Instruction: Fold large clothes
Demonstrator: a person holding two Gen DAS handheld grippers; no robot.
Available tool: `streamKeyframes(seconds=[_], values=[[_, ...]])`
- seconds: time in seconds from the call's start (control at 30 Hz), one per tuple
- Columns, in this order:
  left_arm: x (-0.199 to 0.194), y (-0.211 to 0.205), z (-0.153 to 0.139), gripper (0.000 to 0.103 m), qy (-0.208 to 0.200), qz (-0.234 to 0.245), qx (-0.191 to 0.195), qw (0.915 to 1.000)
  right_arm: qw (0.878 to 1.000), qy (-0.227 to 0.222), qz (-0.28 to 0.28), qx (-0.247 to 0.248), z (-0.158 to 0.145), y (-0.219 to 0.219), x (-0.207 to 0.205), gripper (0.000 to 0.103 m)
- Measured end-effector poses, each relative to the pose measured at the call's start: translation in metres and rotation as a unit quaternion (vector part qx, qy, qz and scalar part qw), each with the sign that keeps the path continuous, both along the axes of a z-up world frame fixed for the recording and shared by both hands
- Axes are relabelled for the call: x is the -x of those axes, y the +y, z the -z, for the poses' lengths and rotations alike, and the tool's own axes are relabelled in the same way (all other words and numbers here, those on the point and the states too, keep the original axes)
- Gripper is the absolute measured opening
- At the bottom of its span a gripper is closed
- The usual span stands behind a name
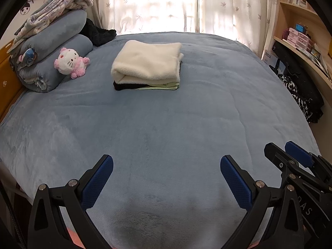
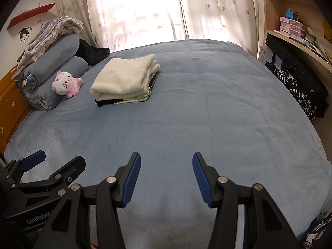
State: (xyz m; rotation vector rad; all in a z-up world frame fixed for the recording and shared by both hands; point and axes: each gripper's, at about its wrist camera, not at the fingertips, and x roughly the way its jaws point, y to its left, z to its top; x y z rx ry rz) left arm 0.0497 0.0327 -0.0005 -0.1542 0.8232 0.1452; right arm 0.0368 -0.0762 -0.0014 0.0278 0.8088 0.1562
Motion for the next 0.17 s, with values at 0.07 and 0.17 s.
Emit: streamKeyframes(seconds=[0.07,0.17], values=[[-0.0002,0.0011,0.0010,0.102,0.002,-0.001,0.002,1.0000,1.000,0.001,0.000,0.000,0.0005,0.0010,-0.0004,0.052],[0.0003,0.0010,0.0012,0.102,0.002,-0.002,0.001,1.0000,1.000,0.001,0.000,0.001,0.0017,0.0034,-0.0012,0.052]])
